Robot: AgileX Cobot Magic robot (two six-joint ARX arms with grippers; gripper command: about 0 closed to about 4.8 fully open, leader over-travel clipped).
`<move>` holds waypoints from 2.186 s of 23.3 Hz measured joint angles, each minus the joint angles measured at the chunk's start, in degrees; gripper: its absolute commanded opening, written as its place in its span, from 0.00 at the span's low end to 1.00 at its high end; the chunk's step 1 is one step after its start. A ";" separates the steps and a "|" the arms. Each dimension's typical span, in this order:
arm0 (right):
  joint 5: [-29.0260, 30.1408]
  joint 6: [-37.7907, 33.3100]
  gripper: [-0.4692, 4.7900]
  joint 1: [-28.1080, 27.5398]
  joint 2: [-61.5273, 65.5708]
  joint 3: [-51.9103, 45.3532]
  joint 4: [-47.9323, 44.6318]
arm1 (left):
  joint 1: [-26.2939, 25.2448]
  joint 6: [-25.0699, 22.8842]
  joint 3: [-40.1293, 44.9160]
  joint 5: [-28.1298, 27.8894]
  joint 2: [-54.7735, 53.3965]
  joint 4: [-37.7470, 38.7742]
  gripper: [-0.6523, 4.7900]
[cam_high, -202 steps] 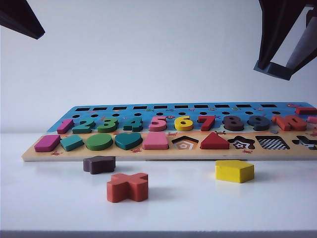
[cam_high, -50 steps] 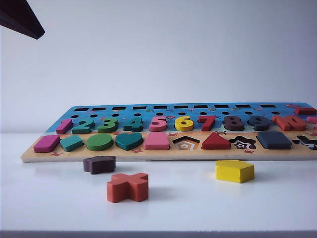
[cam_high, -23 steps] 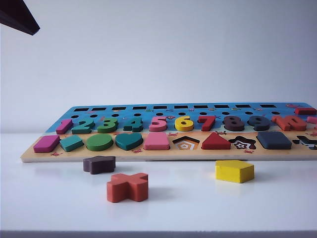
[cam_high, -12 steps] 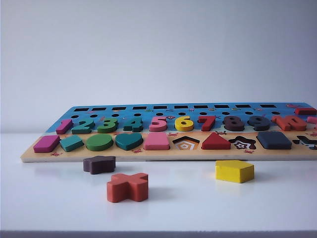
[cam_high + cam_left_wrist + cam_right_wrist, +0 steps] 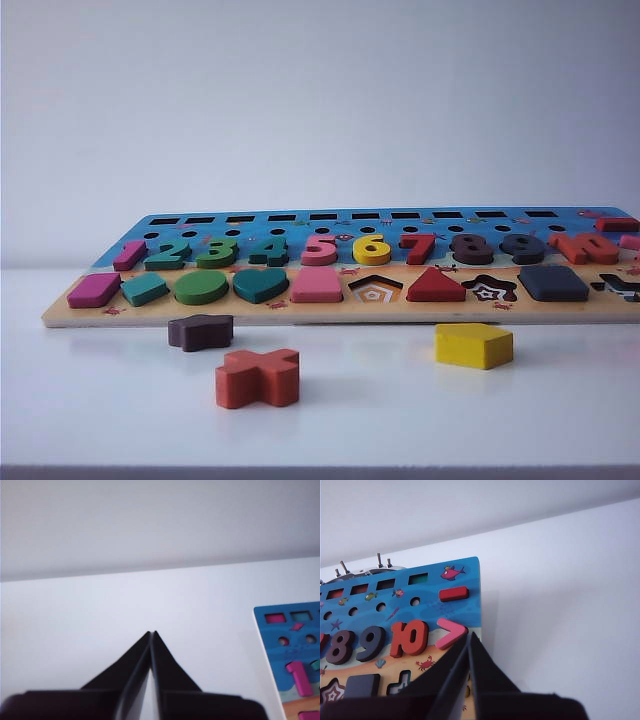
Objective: Insert the cube into the slot.
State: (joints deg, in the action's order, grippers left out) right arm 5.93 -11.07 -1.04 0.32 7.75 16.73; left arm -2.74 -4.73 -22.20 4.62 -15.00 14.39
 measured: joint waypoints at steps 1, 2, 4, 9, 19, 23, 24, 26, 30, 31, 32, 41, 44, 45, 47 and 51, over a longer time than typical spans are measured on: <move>0.00 0.00 0.08 0.00 0.00 -0.55 -0.31 | 0.02 0.00 1.86 -0.85 1.27 -0.24 0.14; 0.00 0.00 0.08 0.00 0.00 -1.07 -0.50 | 0.02 0.00 3.69 -1.68 2.54 -0.66 0.14; 0.00 0.02 0.08 0.00 0.00 -1.92 -0.87 | 0.02 -0.02 6.75 -3.04 4.55 -1.64 0.14; 0.00 0.02 0.08 0.00 0.00 -3.56 -1.99 | 0.02 -0.07 12.87 -4.39 9.16 -4.44 0.14; 0.00 0.09 0.08 0.00 0.00 -6.91 -6.45 | 0.02 -0.11 21.57 -5.20 14.86 -4.96 0.14; 0.00 0.09 0.08 0.00 0.00 -6.93 -6.47 | 0.02 -0.09 21.79 -5.16 14.86 -4.96 0.14; 0.00 0.11 0.08 0.00 0.00 -6.93 -6.47 | 0.02 -0.09 21.79 -5.16 14.86 -4.96 0.14; 0.00 0.09 0.08 0.00 0.00 -6.93 -6.47 | 0.02 -0.09 21.79 -5.16 14.86 -4.96 0.14; 0.00 0.09 0.08 0.00 0.00 -6.93 -6.47 | 0.02 -0.09 21.79 -5.16 14.86 -4.96 0.14; 0.00 0.11 0.08 0.00 0.00 -6.93 -6.47 | 0.02 -0.09 21.79 -5.16 14.86 -4.96 0.14; 0.00 0.11 0.08 0.00 0.00 -6.93 -6.45 | 0.02 -0.09 21.79 -5.16 14.86 -4.96 0.14; 0.02 0.09 0.08 0.00 0.00 -6.95 -6.45 | 0.04 -0.09 21.79 -5.16 14.86 -4.96 0.14; 0.02 0.11 0.08 0.00 0.00 -6.95 -6.45 | 0.04 -0.11 21.81 -5.16 14.86 -4.96 0.14; 0.02 0.09 0.08 0.00 0.00 -6.95 -6.45 | 0.04 -0.09 21.79 -5.16 14.86 -4.96 0.14; 0.00 0.09 0.08 0.00 0.00 -6.95 -6.45 | 0.04 -0.09 21.79 -5.16 14.86 -4.96 0.14; 0.02 0.11 0.08 0.00 0.00 -6.95 -6.45 | 0.04 -0.09 21.81 -5.16 14.86 -4.96 0.14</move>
State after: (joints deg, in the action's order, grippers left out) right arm 5.96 -10.96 -1.04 0.32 0.80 10.28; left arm -2.70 -4.82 -0.38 -0.54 -0.14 9.43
